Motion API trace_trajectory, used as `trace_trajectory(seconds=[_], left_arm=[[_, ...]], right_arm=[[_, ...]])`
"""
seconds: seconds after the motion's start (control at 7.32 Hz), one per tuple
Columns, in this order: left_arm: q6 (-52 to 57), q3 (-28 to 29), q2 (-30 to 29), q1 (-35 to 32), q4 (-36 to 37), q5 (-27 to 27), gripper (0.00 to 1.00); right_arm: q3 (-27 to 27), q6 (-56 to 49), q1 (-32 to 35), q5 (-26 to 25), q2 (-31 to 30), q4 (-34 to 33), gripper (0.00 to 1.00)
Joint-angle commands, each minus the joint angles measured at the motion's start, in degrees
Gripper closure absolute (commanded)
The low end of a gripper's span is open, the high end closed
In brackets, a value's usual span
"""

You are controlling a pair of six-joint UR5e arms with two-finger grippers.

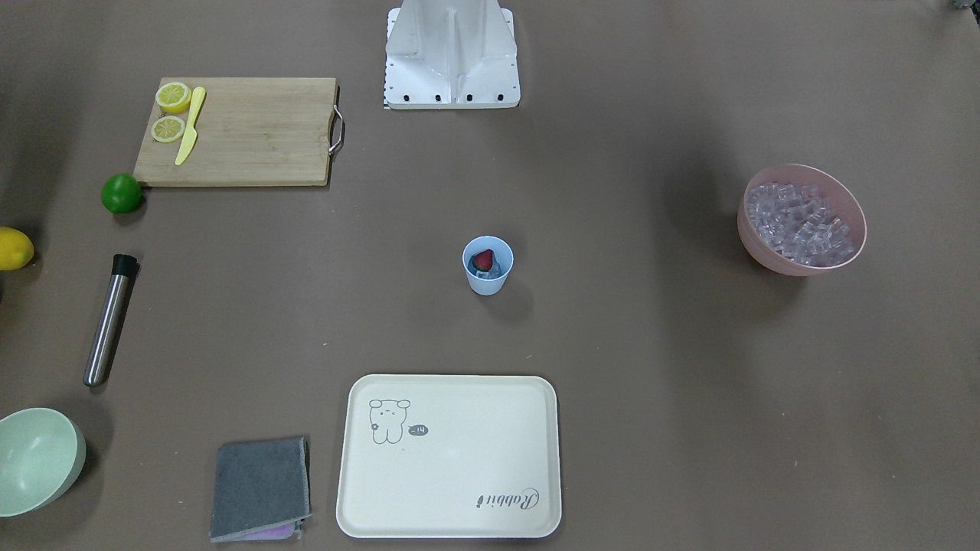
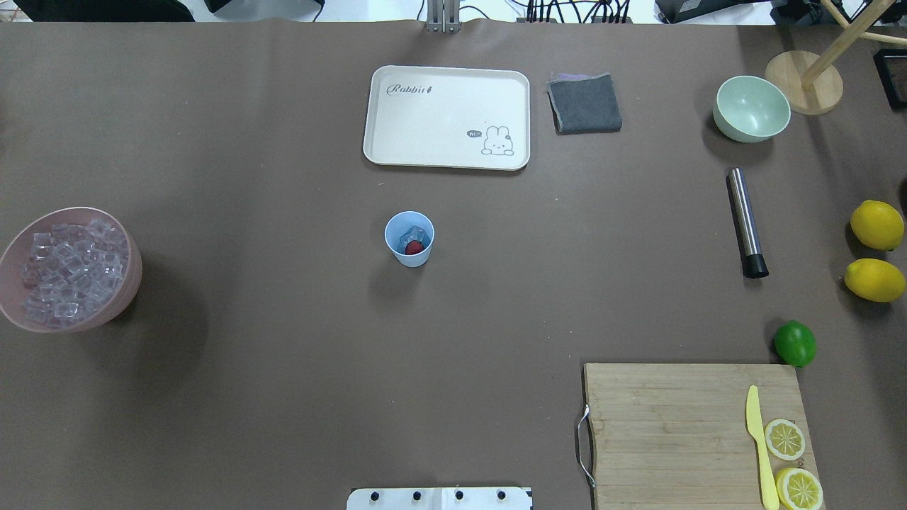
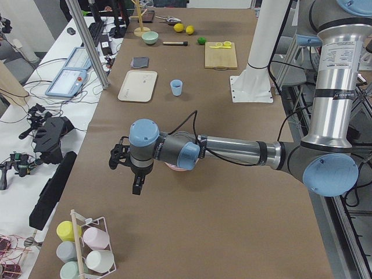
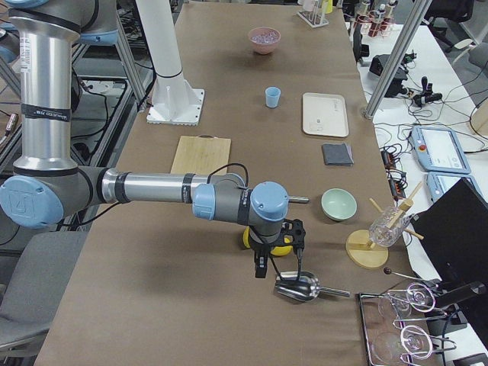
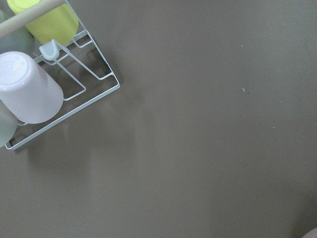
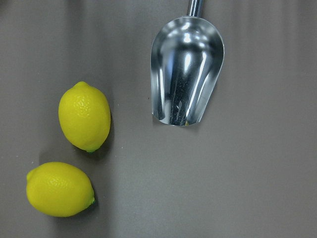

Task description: Mash ice and strawberries in cup

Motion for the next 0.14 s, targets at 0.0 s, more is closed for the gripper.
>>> trace_trajectory(seconds=[0.0], left_arm=[[0.0, 0.0, -0.1, 0.1, -0.1, 0.0, 0.03]], right_arm=[[-0.1, 0.0, 0.0, 0.0, 0.1, 0.1, 0.00]])
